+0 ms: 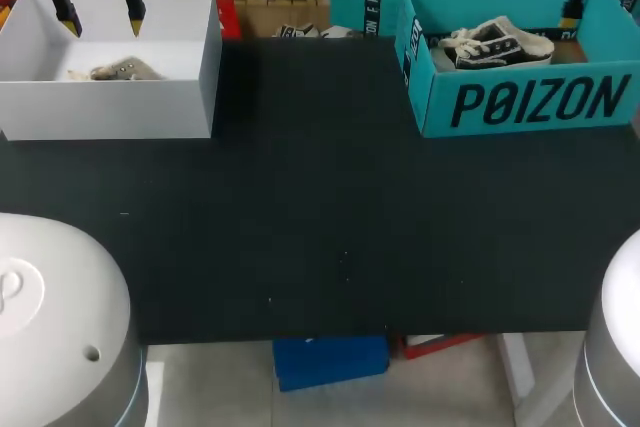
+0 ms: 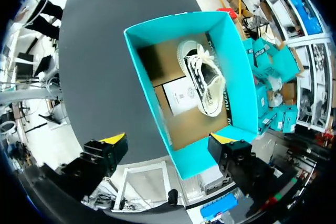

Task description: Take the shoe out of the shoebox, open the shoe tongue, remove and reinsert the insole, then place the shoe into the shoebox

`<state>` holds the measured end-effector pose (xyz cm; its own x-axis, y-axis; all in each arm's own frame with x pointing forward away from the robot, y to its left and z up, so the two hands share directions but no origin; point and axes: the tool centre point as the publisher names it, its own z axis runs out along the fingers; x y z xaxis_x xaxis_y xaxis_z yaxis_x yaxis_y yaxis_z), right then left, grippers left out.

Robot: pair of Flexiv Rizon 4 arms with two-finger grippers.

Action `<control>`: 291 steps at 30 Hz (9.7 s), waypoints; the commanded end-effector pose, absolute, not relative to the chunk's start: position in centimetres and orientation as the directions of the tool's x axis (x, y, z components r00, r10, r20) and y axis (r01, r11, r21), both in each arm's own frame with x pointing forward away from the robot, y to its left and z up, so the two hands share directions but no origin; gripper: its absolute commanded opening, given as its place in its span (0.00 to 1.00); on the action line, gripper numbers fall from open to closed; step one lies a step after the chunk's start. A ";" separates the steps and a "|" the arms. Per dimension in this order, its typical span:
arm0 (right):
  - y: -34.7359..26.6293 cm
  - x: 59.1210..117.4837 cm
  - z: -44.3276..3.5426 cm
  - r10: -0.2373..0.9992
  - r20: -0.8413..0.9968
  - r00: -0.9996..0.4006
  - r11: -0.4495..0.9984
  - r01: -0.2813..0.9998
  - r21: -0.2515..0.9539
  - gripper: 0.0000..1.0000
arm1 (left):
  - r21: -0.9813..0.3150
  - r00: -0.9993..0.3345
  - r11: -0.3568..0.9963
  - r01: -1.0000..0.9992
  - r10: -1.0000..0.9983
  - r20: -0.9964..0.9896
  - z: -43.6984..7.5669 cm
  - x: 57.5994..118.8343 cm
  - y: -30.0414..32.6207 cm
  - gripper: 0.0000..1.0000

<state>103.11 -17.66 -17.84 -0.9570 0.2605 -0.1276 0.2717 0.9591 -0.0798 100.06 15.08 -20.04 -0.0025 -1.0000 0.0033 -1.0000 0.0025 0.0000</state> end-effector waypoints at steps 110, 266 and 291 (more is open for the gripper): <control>-15.1 116.1 -41.3 -0.148 0.013 -0.989 0.988 -0.148 -0.044 0.00 | 0.001 -0.001 0.001 -1.000 -1.000 0.002 -20.0 100.0 15.0 1.00; 20.8 81.9 -41.8 0.021 -0.222 -0.975 0.998 0.035 -0.058 0.13 | 0.001 -0.001 0.001 -1.000 -1.000 0.002 -20.0 100.0 15.0 1.00; 17.7 83.1 -32.1 -0.006 -0.206 -0.978 0.998 -0.019 0.061 1.00 | 0.001 -0.001 0.001 -1.000 -1.000 0.002 -20.0 100.0 15.0 1.00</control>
<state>83.39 19.67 -32.95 -0.9793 -0.0078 -0.2024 -0.0052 0.9999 -0.0135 100.07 15.09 -20.04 -0.0028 -1.0000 0.0032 -1.0000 0.0028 -0.0006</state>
